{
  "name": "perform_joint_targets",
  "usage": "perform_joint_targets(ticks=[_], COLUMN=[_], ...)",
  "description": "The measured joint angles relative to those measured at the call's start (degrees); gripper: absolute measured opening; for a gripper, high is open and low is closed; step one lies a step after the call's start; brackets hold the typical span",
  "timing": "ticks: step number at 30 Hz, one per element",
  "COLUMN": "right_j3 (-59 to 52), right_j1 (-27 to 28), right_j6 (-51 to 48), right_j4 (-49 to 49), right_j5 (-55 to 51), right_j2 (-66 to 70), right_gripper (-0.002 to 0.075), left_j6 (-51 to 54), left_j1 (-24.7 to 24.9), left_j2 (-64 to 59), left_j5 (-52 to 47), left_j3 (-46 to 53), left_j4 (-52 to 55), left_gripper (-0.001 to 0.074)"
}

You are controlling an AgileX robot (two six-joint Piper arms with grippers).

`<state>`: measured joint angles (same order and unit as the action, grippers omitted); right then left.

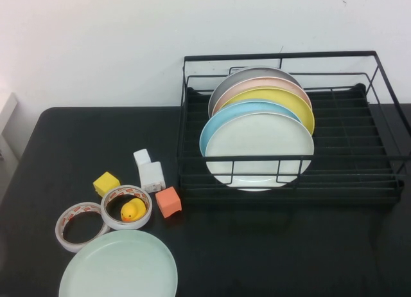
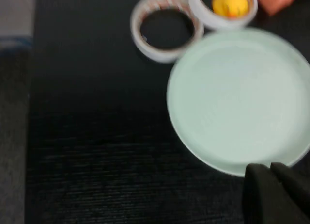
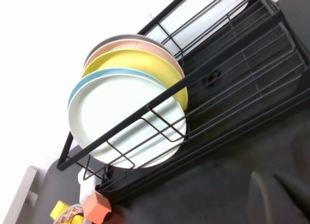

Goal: Place plate on rack

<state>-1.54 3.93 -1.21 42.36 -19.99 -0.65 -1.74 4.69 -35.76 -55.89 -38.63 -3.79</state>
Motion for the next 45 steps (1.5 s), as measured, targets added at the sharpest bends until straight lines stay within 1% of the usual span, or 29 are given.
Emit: perform_joint_targets(ticks=[6,8,11,18,21,22,25,27,29,31,35,39,42,45], right_j3=[0.00,0.00,0.00,0.00,0.00,0.00,0.00,0.00,0.00,0.00,0.00,0.00,0.00,0.00], right_j1=[-0.61,-0.61,-0.61,-0.61,-0.61,-0.61,-0.61,-0.61,-0.61,-0.61,-0.61,-0.73,-0.73,-0.73], right_j6=[-0.32,-1.43,-3.36,-4.32,-4.32,-4.32,-4.32,-4.49,-4.58,-4.87,-6.56,-9.20,-9.67,-10.14], right_j4=[0.36,1.37,3.01,4.07,4.31,4.31,4.34,4.44,4.47,4.57,5.41,6.85,7.36,7.36], right_j5=[-0.25,-0.49,-0.87,-1.45,-1.45,-1.50,-1.50,-1.50,-1.61,-1.72,-1.94,-2.02,-2.02,-2.05], right_j2=[0.00,0.00,0.00,0.00,0.00,0.00,0.00,0.00,0.00,0.00,0.00,0.00,0.00,0.00], right_gripper=[-0.0002,-0.0002,-0.0002,-0.0002,-0.0002,-0.0002,-0.0002,-0.0002,-0.0002,-0.0002,-0.0002,-0.0002,-0.0002,-0.0002], left_j6=[3.18,0.46,-3.41,-12.21,-14.99,-15.62,-17.07,-18.19,-19.93,-21.73,-27.30,-29.77,-29.65,-27.90], left_j1=[7.64,9.44,10.36,10.36,10.36,10.36,10.36,10.36,10.36,10.36,10.06,5.84,2.29,0.24], left_j2=[-12.84,-16.53,-22.80,-36.92,-42.18,-44.03,-48.74,-51.26,-52.67,-53.32,-53.52,-53.52,-53.79,-54.77], left_j5=[2.17,3.82,5.76,8.46,9.29,9.43,10.02,10.68,11.65,13.09,16.65,19.71,20.22,20.62], left_j3=[-3.20,-3.19,-3.31,-3.49,-3.64,-3.64,-3.64,-3.64,-3.64,-3.64,-3.64,-3.68,-3.68,-3.77], left_j4=[1.33,1.70,1.68,2.19,2.64,2.67,2.77,2.91,3.79,4.74,8.65,8.84,8.37,6.63], left_gripper=[-0.0003,-0.0003,-0.0003,-0.0001,0.0029,0.0047,0.0141,0.0228,0.0295,0.0334,0.0354,0.0357,0.0358,0.0358])
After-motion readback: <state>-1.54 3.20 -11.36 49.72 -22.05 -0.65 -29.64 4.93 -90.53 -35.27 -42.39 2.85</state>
